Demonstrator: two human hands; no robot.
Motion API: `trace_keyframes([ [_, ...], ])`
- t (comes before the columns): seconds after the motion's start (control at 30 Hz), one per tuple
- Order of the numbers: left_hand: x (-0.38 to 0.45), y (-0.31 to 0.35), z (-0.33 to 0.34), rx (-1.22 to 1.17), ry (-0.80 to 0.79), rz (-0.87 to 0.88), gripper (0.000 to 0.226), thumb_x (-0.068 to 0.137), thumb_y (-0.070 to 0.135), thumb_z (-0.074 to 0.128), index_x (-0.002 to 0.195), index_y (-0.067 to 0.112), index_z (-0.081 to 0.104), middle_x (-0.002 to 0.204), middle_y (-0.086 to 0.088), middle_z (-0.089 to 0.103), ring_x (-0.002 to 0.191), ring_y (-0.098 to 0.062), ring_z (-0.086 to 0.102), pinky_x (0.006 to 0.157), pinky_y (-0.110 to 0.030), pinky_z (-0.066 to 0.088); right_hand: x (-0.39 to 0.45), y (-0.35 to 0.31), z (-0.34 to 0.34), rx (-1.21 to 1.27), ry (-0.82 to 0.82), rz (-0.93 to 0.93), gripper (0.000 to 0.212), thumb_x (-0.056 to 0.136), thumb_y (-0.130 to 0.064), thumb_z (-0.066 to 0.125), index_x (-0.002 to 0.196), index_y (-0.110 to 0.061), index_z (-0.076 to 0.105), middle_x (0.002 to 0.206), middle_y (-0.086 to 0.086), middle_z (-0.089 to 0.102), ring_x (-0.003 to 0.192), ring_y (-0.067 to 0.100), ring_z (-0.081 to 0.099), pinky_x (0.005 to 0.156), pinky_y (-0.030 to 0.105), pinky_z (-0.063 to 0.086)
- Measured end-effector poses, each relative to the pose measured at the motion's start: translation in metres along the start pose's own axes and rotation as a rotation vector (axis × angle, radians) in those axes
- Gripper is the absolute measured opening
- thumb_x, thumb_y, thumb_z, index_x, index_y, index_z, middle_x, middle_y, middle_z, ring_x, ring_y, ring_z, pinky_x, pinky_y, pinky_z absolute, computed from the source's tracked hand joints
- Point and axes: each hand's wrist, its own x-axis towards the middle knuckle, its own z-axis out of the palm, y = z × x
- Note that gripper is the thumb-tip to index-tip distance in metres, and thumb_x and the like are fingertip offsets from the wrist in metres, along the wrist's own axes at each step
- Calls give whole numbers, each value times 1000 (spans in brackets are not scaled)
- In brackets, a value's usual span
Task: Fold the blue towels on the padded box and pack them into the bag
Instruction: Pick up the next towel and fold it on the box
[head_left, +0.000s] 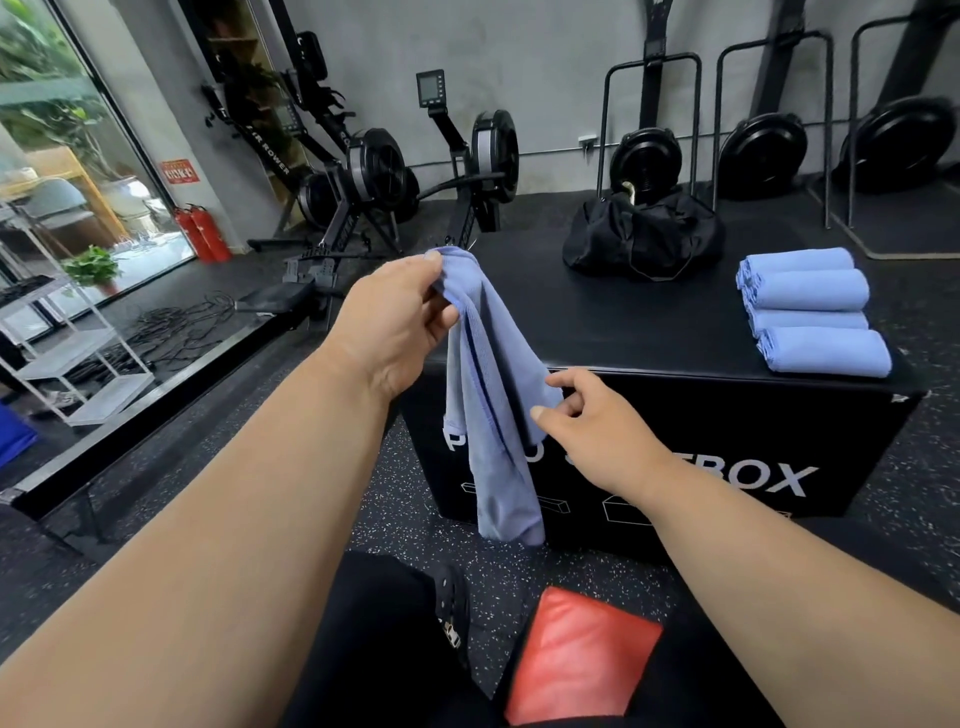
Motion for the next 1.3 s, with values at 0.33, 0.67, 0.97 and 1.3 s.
trace_keyframes([
  [0.33,1,18,-2,-19,-51,64,16,108,16,53,111,6,65,72,3,62,59,-8,55,54,-20,46,4,14,7,9,-47,84,50,97,-51,65,144,-46,49,130,-9,61,109,9,64,101,38,53],
  [0.67,-8,23,1,16,-125,100,16,110,16,52,115,7,65,80,3,71,74,-8,68,69,-22,59,-6,-9,11,153,144,-60,33,91,-51,71,121,-43,61,105,-4,58,70,3,63,67,30,59],
  [0.97,-18,-3,17,17,-182,47,16,110,13,53,107,5,67,91,-8,71,79,-12,70,69,-21,59,-13,-37,22,159,-57,-106,18,96,-43,71,102,-26,72,103,2,74,96,20,73,91,45,61],
  [1.3,-7,-55,-10,100,-74,-202,26,104,30,62,129,20,64,129,-3,69,108,-22,73,82,-31,57,9,-47,-4,1046,-99,114,32,107,-15,53,136,-5,63,137,20,67,133,33,62,117,49,45],
])
